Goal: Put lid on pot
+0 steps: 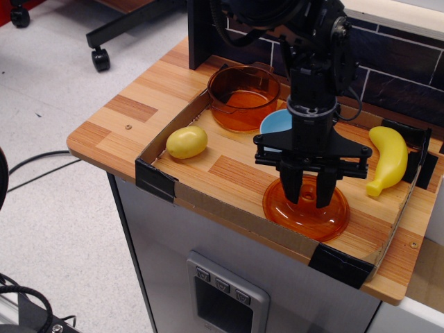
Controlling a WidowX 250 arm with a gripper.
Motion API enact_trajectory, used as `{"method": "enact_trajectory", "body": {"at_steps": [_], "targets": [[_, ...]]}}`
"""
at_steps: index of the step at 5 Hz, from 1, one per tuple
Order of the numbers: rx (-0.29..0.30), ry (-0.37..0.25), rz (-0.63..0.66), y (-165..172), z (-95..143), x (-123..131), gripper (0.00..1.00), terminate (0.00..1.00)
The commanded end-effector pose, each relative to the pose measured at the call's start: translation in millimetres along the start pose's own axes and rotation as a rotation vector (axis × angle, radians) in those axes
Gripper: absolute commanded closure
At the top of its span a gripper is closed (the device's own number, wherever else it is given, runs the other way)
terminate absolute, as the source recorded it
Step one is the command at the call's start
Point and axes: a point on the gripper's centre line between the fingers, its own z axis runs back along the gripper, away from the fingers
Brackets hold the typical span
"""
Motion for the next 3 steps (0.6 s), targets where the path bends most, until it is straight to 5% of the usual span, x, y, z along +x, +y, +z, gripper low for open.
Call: {"method": "enact_trajectory", "body": {"at_steps": [1, 2, 3], "targets": [[-0.089, -0.031, 0.012, -16, 54, 7, 1.0, 0.0], [-0.13, -0.029, 0.036, -15, 75, 14, 1.0, 0.0], [-0.079, -0.063, 0.089, 3, 89, 31, 1.0, 0.0]]}}
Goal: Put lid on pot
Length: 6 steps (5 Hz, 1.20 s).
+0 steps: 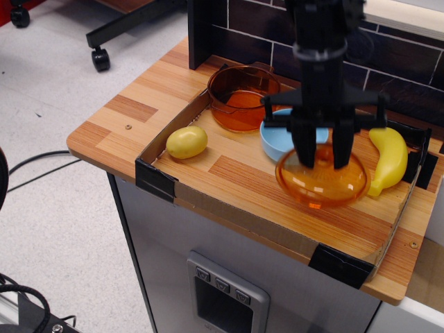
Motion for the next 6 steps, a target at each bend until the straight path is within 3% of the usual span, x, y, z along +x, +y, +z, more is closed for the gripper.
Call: {"method": "enact_trajectory", "body": {"at_steps": [1, 3, 4, 6], "targets": [[-0.003, -0.119, 0.052, 34, 54, 37, 1.0, 0.0], [-0.037, -0.121, 0.181, 66, 76, 67, 1.0, 0.0], [0.007, -0.126, 0.211, 72, 62, 80, 1.0, 0.0], [0.03, -0.152, 0.235, 85, 50, 98, 1.0, 0.0]]}}
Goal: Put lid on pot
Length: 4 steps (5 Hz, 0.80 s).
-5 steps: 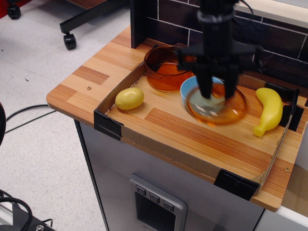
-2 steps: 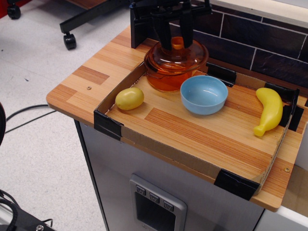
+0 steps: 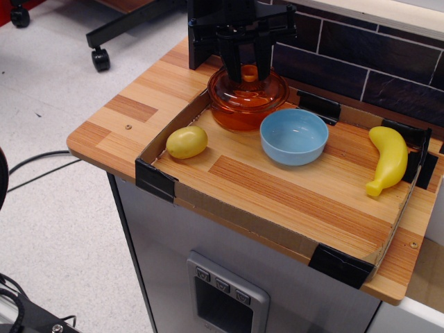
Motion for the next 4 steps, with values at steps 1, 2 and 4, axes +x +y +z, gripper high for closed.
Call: {"method": "enact_trajectory", "body": {"at_steps": [1, 2, 4], "targets": [[-0.016, -0.099, 0.025, 6, 17, 19, 1.0, 0.0], [-0.01, -0.11, 0.048, 10, 14, 26, 1.0, 0.0], [0.012, -0.112, 0.093, 12, 7, 39, 1.0, 0.0]]}}
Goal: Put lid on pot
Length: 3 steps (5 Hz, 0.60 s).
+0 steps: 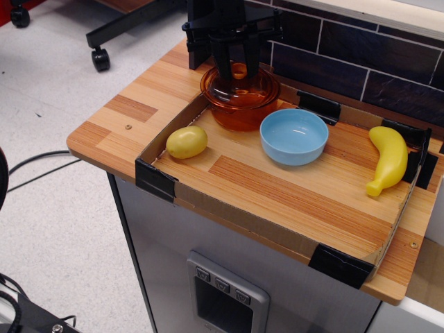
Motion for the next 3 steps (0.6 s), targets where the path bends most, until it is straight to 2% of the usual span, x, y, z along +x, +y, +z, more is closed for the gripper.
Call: {"method": "enact_trajectory", "body": {"at_steps": [1, 3], "targets": [[-0.008, -0.059, 0.022, -4.5, 18.8, 10.3, 1.0, 0.0], [-0.018, -0.058, 0.036, -10.9, 19.3, 9.9, 1.0, 0.0]]}}
